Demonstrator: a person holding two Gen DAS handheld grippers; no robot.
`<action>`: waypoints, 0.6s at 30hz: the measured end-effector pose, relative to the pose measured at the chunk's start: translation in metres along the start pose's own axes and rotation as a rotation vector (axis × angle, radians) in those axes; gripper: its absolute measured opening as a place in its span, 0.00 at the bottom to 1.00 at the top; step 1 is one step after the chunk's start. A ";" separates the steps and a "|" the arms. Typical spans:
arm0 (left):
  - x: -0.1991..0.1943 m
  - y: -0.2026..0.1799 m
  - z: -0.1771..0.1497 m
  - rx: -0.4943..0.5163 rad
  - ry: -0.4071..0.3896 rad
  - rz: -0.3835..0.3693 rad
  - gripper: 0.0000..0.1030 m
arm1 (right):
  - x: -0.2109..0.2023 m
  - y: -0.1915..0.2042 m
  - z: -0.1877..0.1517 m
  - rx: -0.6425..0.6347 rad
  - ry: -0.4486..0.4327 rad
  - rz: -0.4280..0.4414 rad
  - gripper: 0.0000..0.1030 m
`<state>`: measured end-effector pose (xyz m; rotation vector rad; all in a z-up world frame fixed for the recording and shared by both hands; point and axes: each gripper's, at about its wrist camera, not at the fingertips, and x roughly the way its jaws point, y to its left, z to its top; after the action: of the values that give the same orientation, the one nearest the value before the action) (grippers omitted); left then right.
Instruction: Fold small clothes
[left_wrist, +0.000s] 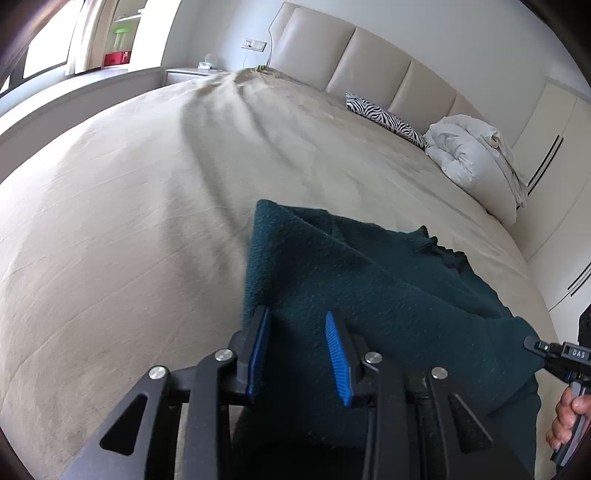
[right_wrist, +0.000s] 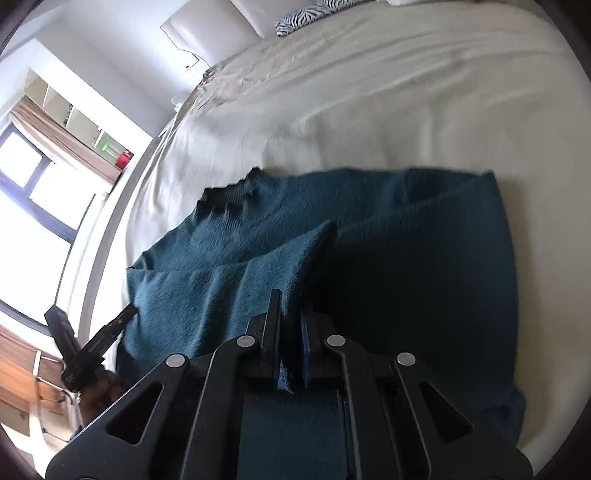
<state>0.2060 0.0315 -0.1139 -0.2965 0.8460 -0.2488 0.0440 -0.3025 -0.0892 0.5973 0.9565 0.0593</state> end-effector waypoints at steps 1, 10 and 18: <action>0.000 0.003 -0.001 -0.009 -0.002 0.002 0.29 | 0.002 -0.002 0.002 -0.003 0.003 -0.006 0.07; -0.008 0.018 0.007 -0.104 0.021 -0.014 0.31 | 0.028 -0.035 0.000 0.084 0.041 0.046 0.13; -0.019 0.000 0.056 -0.123 -0.023 -0.148 0.45 | -0.024 -0.030 0.010 0.186 -0.103 0.184 0.62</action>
<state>0.2361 0.0465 -0.0654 -0.4769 0.8189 -0.3313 0.0313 -0.3397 -0.0820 0.8516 0.8106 0.1041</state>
